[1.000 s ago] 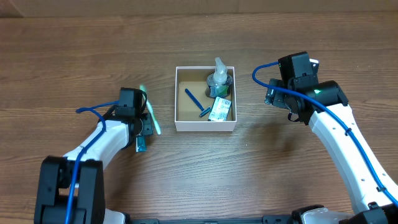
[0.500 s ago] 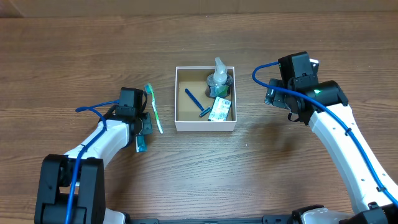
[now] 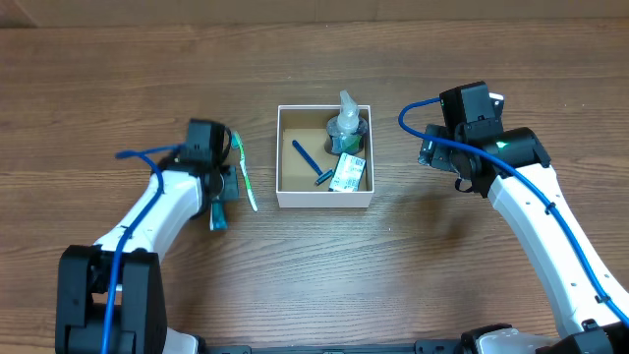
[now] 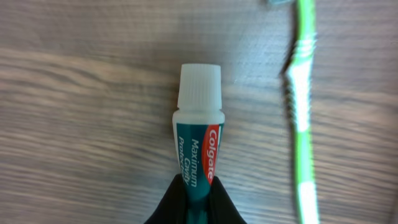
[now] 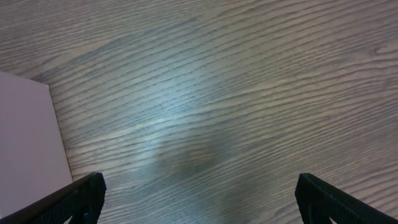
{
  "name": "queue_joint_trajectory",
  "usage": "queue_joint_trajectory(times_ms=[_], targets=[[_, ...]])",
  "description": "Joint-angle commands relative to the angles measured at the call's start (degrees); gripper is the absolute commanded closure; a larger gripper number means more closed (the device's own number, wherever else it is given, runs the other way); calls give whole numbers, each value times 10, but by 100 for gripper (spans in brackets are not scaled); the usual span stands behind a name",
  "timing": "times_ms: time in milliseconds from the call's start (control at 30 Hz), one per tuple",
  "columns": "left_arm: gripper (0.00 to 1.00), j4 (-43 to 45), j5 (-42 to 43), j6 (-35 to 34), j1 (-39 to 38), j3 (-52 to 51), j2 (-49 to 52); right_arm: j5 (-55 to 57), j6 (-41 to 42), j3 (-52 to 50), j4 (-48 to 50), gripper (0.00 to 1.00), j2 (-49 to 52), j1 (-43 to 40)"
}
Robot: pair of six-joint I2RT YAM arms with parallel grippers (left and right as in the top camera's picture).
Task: Pack container
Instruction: 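Grasp the toothpaste tube with the left gripper and lift it, then lower the toothpaste into the box's left side and release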
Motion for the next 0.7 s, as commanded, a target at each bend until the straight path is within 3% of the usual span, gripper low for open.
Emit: queue_joint_trajectory(times_ms=[0,133,300,667], targets=[[91,-62,-1,9,0,109,-6,8,3,12,2,0,-10,-2],[88,-136,66,8,-10,217,-18,8,3,12,2,0,-10,-2],[88,-163,146,-31,-48,309,-27,8,3,12,2,0,-10,-2],[86,-101,103,-115,-179,321,-15,8,3,12,2,0,-10,-2]])
